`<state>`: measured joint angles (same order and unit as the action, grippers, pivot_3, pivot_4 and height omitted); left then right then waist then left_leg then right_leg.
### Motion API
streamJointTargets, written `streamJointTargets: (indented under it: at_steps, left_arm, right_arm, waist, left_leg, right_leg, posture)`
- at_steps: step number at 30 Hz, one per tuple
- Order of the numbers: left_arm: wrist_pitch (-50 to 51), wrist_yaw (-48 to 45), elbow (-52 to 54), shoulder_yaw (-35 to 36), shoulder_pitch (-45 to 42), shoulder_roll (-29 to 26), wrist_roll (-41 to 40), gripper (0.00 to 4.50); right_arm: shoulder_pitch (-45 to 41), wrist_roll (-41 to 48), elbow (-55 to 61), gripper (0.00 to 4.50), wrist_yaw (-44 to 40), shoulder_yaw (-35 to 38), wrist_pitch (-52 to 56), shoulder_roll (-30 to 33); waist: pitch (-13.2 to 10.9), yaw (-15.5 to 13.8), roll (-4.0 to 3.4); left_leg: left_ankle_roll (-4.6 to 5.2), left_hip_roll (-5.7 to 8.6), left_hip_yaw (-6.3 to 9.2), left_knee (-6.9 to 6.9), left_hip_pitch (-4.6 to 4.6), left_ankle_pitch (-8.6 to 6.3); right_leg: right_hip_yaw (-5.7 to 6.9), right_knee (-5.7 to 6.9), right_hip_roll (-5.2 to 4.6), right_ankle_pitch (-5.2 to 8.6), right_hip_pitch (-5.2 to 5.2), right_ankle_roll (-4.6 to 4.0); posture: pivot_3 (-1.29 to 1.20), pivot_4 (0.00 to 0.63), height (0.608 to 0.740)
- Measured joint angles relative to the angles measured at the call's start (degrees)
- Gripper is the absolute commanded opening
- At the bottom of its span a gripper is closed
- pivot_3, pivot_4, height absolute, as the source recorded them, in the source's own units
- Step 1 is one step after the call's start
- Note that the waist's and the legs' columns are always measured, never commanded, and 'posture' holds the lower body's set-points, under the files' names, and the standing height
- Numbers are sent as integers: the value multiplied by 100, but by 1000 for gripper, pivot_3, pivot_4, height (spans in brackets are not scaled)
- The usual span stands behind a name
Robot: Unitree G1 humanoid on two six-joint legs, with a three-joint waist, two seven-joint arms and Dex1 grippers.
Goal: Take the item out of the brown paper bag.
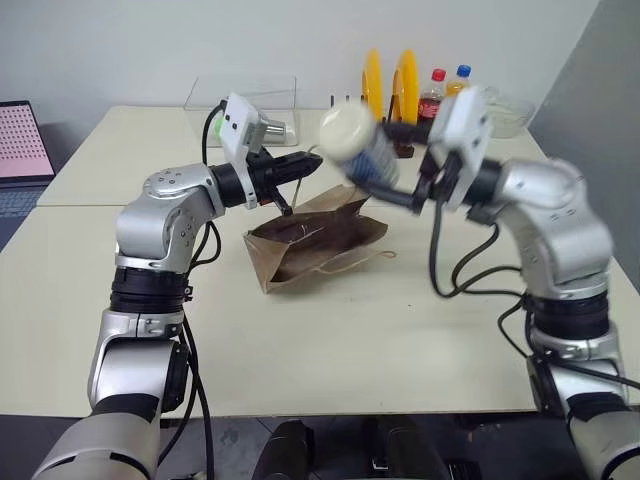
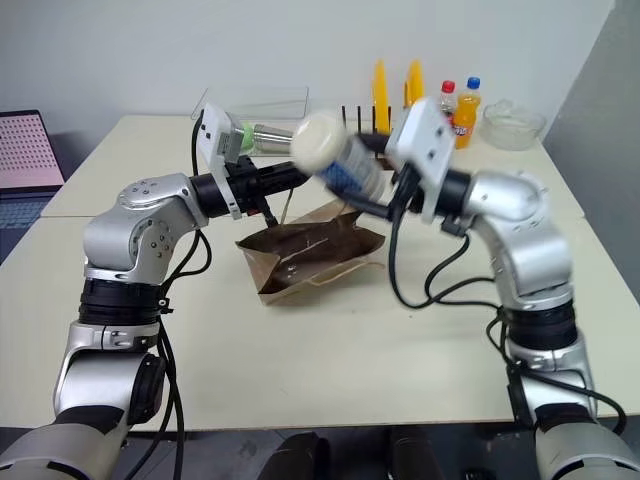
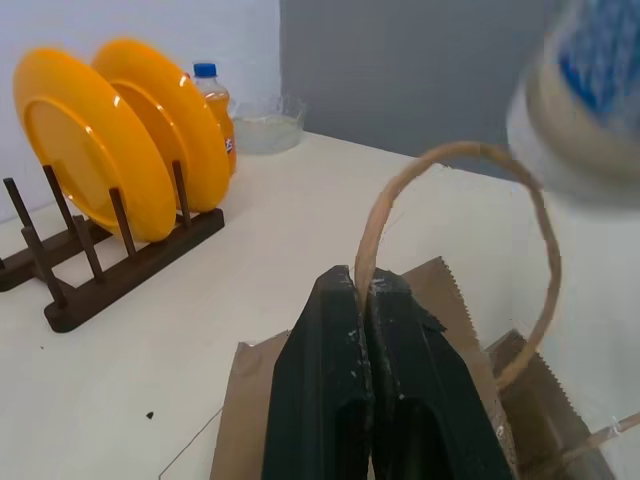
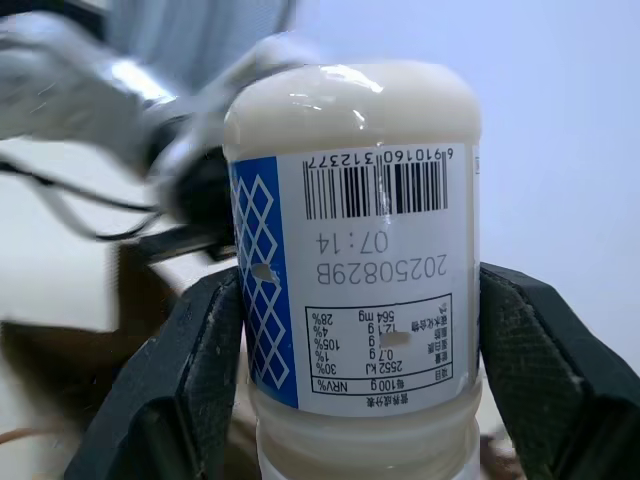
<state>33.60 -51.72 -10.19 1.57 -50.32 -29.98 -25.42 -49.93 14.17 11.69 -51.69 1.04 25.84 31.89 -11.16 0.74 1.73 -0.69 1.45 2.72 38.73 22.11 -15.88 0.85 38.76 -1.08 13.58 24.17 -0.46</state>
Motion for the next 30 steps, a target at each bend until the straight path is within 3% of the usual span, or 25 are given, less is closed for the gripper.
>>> streamJointTargets:
  at_steps: [3, 6, 12, 19, 23, 30]
  left_arm:
    - [6, -2, 28, 20, 23, -29, -2, 0]
    - [7, -4, 30, 44, 23, -39, -3, 0]
    - [7, -18, 45, 32, 21, -3, -7, 0]
    - [56, -18, 69, 33, 21, -15, -10, 0]
    - [92, -16, 75, 35, 21, -25, -10, 0]
    - [94, -15, 80, 35, 22, -29, -10, 0]
  right_arm:
    - [211, -581, -652, 3022, -158, -21, -636, 1017]
    - [506, -1195, -1527, 3022, -344, -465, -1430, 1446]
    - [610, -2220, -3260, 3022, -570, -1551, -2807, 1489]
    - [97, -2654, -4878, 3022, -776, -1974, -3568, 1224]
    - [-61, -2667, -5284, 4391, -911, -1993, -3731, 1160]
    - [-61, -2527, -5241, 4452, -1365, -1889, -3587, 1229]
  waist:
    - [0, -73, 2]
    - [-1, -52, 3]
    - [-3, 72, 1]
    - [-5, 92, 0]
    - [-5, 82, 0]
    - [-5, 81, 0]
  left_leg:
    - [4, 2, -3, 0, 1, -2]
    - [6, 1, -22, 0, 1, -3]
    - [4, -7, -35, -2, -5, -2]
    - [-2, -6, -35, -1, -7, 2]
    - [-8, -5, -34, 0, -6, 5]
    - [-9, -4, -34, 0, -6, 6]
  right_leg:
    - [2, -17, -1, 0, -9, 1]
    - [-11, -15, -1, 0, -4, 1]
    - [-17, 0, 2, 0, 3, 1]
    - [-19, 1, 1, 0, 2, 1]
    - [-20, -1, 0, 0, -1, 1]
    - [-20, 2, 0, 0, 0, 1]
  posture:
    - [0, 150, 740]
    - [0, 150, 740]
    - [0, 150, 740]
    - [0, 150, 740]
    - [0, 150, 740]
    - [0, 150, 740]
